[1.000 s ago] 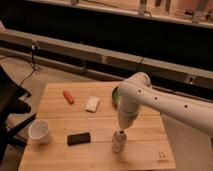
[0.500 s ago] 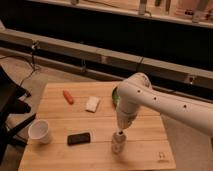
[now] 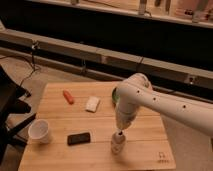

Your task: Knock the bottle over

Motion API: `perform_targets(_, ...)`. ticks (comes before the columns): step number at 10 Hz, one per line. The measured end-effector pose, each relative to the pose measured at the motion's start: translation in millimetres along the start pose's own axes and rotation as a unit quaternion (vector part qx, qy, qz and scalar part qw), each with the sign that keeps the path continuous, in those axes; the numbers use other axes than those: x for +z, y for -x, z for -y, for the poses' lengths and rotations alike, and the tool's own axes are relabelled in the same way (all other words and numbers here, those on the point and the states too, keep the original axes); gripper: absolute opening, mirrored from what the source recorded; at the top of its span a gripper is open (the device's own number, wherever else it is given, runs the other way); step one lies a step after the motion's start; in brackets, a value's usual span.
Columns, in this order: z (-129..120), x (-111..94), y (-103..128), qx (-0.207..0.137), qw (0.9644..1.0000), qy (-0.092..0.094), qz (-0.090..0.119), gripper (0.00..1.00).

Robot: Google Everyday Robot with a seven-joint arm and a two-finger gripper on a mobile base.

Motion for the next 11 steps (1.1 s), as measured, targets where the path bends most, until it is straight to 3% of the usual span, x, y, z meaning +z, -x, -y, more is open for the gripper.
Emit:
perform_targets(6, -25, 8, -8, 0.022, 0.9991, 0.033, 0.018, 0.03)
perform_targets(9, -40, 4, -2, 0.016, 0.9977, 0.037, 0.055, 0.03)
perform_targets(11, -46, -6, 11, -0.004, 0.9962, 0.029, 0.082, 0.03)
